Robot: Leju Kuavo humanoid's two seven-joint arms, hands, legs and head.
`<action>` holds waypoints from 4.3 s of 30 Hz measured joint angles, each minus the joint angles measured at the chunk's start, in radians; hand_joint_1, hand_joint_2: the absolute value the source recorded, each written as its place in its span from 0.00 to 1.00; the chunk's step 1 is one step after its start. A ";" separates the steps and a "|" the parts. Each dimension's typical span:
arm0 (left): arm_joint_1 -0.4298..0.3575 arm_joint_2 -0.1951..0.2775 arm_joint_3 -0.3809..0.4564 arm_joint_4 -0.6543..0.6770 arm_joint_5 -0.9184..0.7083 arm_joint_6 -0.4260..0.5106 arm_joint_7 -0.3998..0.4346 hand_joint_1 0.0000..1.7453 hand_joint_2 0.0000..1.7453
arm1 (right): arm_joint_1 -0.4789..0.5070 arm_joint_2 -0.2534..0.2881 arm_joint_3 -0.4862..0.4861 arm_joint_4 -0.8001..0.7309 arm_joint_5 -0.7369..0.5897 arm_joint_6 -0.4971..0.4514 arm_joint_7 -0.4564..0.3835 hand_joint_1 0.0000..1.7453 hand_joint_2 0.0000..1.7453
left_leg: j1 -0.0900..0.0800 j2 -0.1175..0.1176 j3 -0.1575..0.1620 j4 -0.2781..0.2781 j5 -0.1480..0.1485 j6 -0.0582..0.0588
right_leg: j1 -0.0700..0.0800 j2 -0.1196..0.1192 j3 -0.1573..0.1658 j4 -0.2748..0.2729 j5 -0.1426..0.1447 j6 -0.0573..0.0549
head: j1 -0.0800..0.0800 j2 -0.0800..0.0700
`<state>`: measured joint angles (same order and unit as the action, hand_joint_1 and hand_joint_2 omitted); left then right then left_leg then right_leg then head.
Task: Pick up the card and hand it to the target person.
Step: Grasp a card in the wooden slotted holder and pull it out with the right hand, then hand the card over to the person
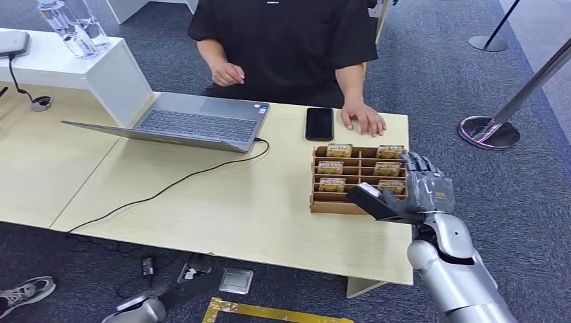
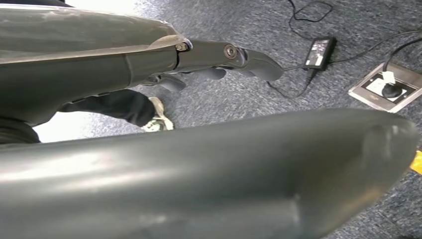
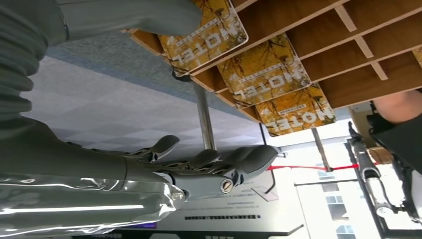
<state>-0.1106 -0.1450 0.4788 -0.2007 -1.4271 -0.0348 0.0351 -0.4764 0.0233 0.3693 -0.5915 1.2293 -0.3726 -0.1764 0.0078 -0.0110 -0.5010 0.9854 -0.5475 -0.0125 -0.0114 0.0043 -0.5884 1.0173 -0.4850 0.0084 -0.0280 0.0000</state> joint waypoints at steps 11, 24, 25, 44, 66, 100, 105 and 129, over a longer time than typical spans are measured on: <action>0.000 0.000 0.000 0.000 0.000 -0.001 0.000 0.00 0.00 | 0.000 0.005 0.000 0.026 0.009 0.001 0.009 0.41 1.00 | 0.000 0.000 0.000 0.000 0.000 0.000 | 0.000 0.000 0.000 0.000 0.000 0.000 | 0.000 0.000; 0.000 0.000 0.000 0.001 0.000 -0.002 0.000 0.00 0.00 | 0.001 0.006 0.014 0.042 0.021 0.001 0.025 0.37 1.00 | 0.000 0.000 0.000 0.000 0.000 0.000 | 0.000 0.000 0.000 0.000 0.000 0.000 | 0.000 0.000; 0.000 0.000 0.000 0.001 0.000 -0.002 0.000 0.00 0.00 | 0.001 0.006 0.015 0.043 0.023 0.001 0.026 0.36 1.00 | 0.000 0.000 0.000 0.000 0.000 0.000 | 0.000 0.000 0.000 0.000 0.000 0.000 | 0.000 0.000; 0.001 0.000 0.000 0.002 0.000 0.000 0.000 0.00 0.00 | 0.009 0.012 0.024 0.067 0.047 0.012 0.035 0.80 1.00 | 0.000 0.000 0.000 0.000 0.000 0.000 | 0.000 0.000 0.000 0.000 0.000 0.000 | 0.000 0.000; 0.001 0.000 -0.020 0.002 -0.012 0.039 -0.062 0.00 1.00 | 0.009 0.016 0.024 0.068 0.038 -0.032 0.007 1.00 1.00 | 0.000 0.000 0.000 0.000 0.000 0.000 | 0.000 0.000 0.000 0.000 0.000 0.000 | 0.000 0.000; -0.007 0.000 -0.024 0.002 0.017 0.064 -0.054 0.00 1.00 | -0.013 0.176 0.045 -0.167 -0.432 -0.218 -0.268 1.00 1.00 | 0.000 0.001 0.001 0.000 0.000 0.000 | 0.000 0.000 0.000 0.001 0.000 0.000 | 0.000 0.000; -0.010 0.000 -0.025 0.002 0.013 0.064 -0.054 0.00 1.00 | -0.054 0.211 0.072 -0.044 -0.423 -0.229 -0.240 1.00 1.00 | 0.000 0.001 0.001 0.000 0.000 0.000 | 0.000 0.001 0.000 0.002 0.000 0.000 | 0.000 0.000; -0.017 0.000 -0.043 0.002 0.000 0.074 -0.047 0.00 0.00 | -0.063 0.220 -0.062 0.029 -0.255 -0.324 -0.233 0.00 0.00 | 0.000 0.000 0.001 0.000 0.000 0.000 | 0.000 0.000 0.000 0.001 0.000 0.000 | 0.000 0.000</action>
<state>-0.1271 -0.1450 0.4360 -0.1991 -1.4269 0.0390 -0.0118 -0.5398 0.2430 0.3069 -0.5623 0.9738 -0.6971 -0.4093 0.0078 -0.0105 -0.5000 0.9857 -0.5472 -0.0129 -0.0114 0.0047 -0.5884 1.0183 -0.4848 0.0082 -0.0277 0.0000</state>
